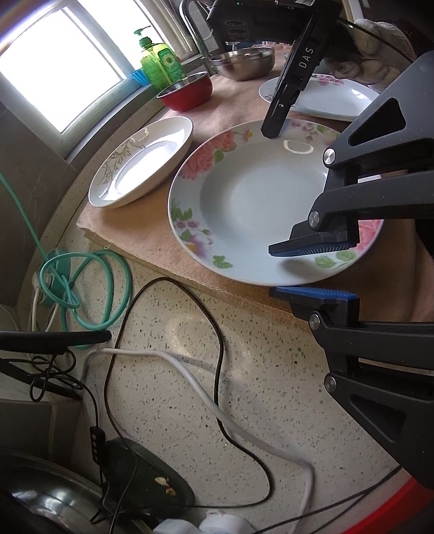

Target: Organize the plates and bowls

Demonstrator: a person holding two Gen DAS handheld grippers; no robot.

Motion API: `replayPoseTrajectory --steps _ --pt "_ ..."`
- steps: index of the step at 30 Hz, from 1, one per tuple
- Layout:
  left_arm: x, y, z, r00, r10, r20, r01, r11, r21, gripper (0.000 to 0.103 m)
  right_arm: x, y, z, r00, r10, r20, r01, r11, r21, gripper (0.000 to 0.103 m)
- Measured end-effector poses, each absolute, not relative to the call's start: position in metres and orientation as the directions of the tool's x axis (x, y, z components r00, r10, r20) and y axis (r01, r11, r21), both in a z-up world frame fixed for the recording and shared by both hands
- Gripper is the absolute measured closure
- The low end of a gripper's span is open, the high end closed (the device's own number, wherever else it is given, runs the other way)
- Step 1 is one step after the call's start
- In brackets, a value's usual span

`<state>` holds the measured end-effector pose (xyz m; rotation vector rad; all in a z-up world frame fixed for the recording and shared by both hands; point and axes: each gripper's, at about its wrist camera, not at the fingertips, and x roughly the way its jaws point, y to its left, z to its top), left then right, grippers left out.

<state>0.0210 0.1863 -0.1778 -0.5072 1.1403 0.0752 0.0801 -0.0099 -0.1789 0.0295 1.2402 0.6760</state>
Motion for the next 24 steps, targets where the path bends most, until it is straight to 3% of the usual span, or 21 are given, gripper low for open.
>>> replayPoseTrajectory --steps 24 --pt "0.015 0.174 -0.155 0.448 -0.175 -0.877 -0.309 0.890 -0.336 0.087 0.060 -0.030 -0.160 0.201 0.495 -0.845 -0.457 0.811 0.366 0.088"
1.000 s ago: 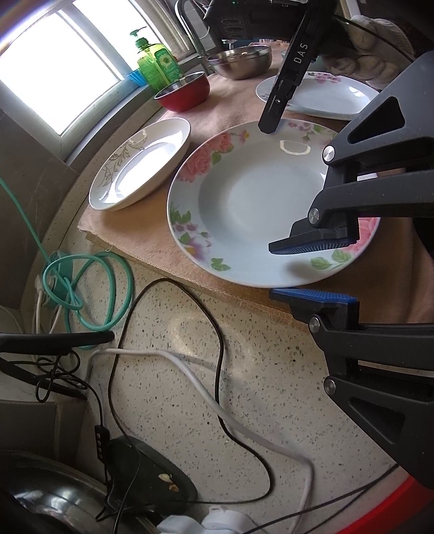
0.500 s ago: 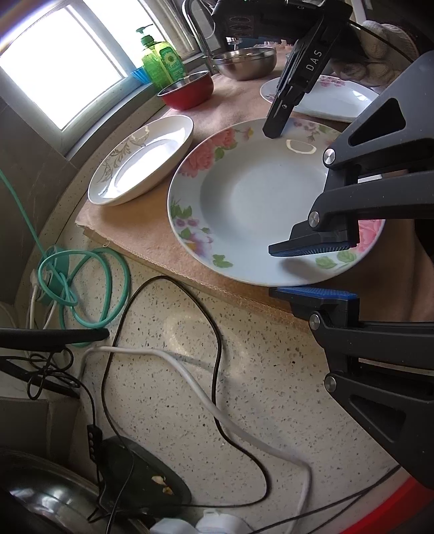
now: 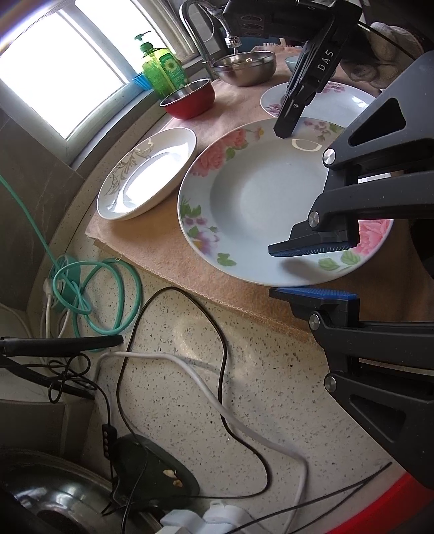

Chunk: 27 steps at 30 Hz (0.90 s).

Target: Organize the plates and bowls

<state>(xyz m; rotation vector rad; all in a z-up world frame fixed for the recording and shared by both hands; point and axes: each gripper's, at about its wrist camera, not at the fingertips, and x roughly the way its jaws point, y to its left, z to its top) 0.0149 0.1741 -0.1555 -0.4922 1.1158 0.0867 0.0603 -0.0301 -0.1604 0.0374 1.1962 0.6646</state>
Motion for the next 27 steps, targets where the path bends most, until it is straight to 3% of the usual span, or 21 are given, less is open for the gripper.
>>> replayPoseTrajectory --steps 27 --pt "0.030 0.074 -0.136 0.455 -0.288 -0.843 -0.137 0.913 -0.385 0.087 0.025 -0.159 -0.136 0.295 0.461 -0.837 -0.320 0.873 0.368 0.088"
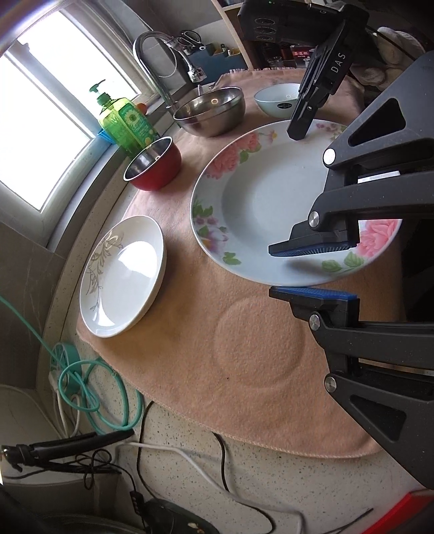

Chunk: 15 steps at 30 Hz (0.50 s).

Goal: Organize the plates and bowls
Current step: 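Lower the rose-pattern plate onto the pink-flower deep plate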

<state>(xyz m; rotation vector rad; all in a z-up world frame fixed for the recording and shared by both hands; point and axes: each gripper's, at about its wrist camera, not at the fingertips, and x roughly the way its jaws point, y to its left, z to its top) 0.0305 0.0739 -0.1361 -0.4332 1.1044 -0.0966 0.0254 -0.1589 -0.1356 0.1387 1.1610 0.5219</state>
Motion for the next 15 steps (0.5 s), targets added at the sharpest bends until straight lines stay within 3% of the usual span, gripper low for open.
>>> replayPoseTrajectory --steps 15 --pt "0.038 0.014 -0.153 0.382 -0.347 -0.857 -0.042 0.919 -0.391 0.087 0.020 -0.219 -0.154 0.304 0.397 -0.866 -0.222 0.913 0.341 0.088"
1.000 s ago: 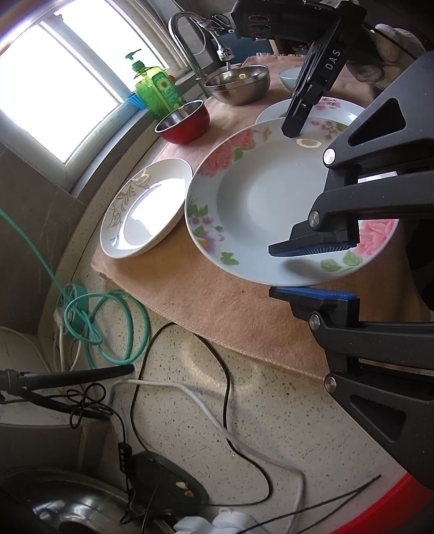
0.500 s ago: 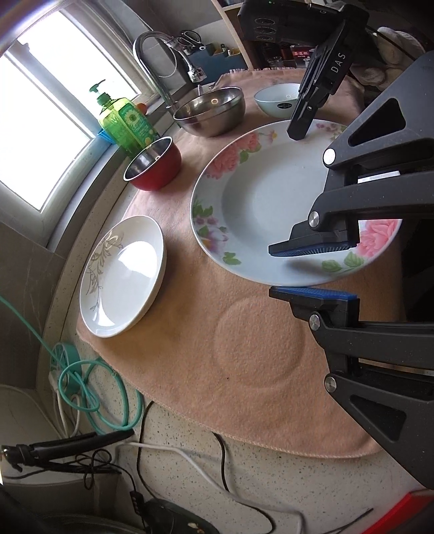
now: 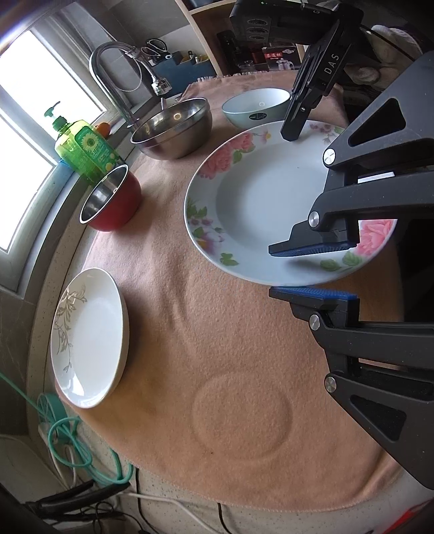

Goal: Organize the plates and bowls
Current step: 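Lower the rose-pattern plate onto the pink-flower deep plate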

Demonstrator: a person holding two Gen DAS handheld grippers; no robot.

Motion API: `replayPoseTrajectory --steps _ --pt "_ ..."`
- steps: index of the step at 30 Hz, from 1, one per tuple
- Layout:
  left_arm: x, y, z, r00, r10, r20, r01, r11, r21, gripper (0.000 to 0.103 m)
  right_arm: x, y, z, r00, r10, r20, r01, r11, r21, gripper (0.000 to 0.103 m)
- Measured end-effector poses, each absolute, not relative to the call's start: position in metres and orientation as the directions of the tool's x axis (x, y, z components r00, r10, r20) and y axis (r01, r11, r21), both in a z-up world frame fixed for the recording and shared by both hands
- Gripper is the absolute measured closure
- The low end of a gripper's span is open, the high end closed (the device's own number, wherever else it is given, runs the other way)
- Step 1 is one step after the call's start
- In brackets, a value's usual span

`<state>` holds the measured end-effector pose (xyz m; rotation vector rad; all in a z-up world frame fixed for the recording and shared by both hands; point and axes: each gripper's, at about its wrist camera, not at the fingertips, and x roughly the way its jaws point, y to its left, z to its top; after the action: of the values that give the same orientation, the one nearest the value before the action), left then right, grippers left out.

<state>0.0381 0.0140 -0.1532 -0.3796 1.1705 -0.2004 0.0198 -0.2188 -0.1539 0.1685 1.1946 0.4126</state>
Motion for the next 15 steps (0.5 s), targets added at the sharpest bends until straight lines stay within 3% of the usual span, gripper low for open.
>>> replayPoseTrajectory --steps 15 --pt "0.041 -0.004 -0.164 0.344 -0.337 -0.877 -0.014 0.932 -0.363 0.087 0.021 -0.231 -0.165 0.299 0.376 -0.877 -0.187 0.925 0.332 0.088"
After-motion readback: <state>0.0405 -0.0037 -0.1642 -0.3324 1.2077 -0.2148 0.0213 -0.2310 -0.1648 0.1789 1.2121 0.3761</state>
